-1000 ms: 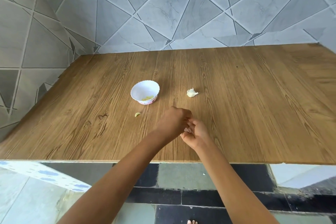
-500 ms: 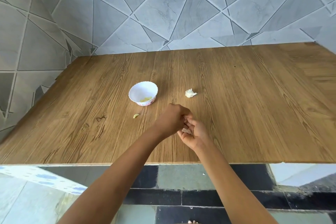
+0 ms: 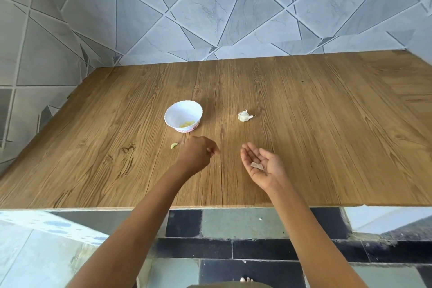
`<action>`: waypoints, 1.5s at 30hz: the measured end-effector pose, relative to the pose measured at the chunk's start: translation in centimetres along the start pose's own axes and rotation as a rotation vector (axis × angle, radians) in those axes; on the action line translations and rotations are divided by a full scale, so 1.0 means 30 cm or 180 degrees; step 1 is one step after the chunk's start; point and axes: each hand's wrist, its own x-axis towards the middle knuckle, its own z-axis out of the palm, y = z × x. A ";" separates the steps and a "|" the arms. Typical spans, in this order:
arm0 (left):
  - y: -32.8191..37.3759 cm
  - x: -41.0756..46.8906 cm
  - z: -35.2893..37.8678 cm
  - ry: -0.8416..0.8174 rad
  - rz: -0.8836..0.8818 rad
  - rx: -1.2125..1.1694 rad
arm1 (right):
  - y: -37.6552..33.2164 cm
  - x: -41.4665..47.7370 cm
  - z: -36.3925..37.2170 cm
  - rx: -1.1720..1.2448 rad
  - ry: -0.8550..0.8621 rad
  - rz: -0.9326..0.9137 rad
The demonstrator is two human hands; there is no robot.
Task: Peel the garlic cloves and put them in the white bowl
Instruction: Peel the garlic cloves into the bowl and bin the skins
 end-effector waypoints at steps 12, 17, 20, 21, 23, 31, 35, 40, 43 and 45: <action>0.030 -0.010 0.130 0.0002 0.0049 0.0774 | -0.032 -0.023 -0.021 -0.0021 0.0147 -0.0133; -0.029 0.029 0.050 0.0358 -0.0155 -0.0413 | -0.011 -0.028 -0.008 -0.0154 0.0118 -0.0072; 0.021 0.020 0.002 0.0303 0.0251 -0.1089 | 0.021 -0.018 0.007 -0.0226 0.0120 0.0023; 0.049 0.016 -0.001 0.0162 0.0485 -0.1058 | 0.034 -0.015 0.014 -0.0236 0.0122 0.0041; 0.101 0.003 0.009 -0.0037 0.0972 -0.0725 | 0.054 -0.013 0.030 -0.0329 0.0129 0.0058; 0.113 -0.022 0.054 0.0191 0.0765 0.0140 | 0.086 -0.018 0.071 -0.0432 0.0199 0.0105; 0.040 -0.069 0.016 0.0438 0.0398 -0.0977 | 0.117 0.013 0.083 -0.0512 0.0038 0.0312; -0.082 -0.179 -0.008 0.1204 -0.0723 -0.2343 | 0.210 0.053 0.119 -0.0778 -0.0166 0.0693; -0.190 -0.280 0.002 0.1950 -0.1230 -0.2343 | 0.321 0.069 0.142 -0.1062 -0.0393 0.0841; -0.268 -0.379 -0.005 0.2316 -0.1540 -0.2186 | 0.432 0.068 0.166 -0.1200 -0.0549 0.1058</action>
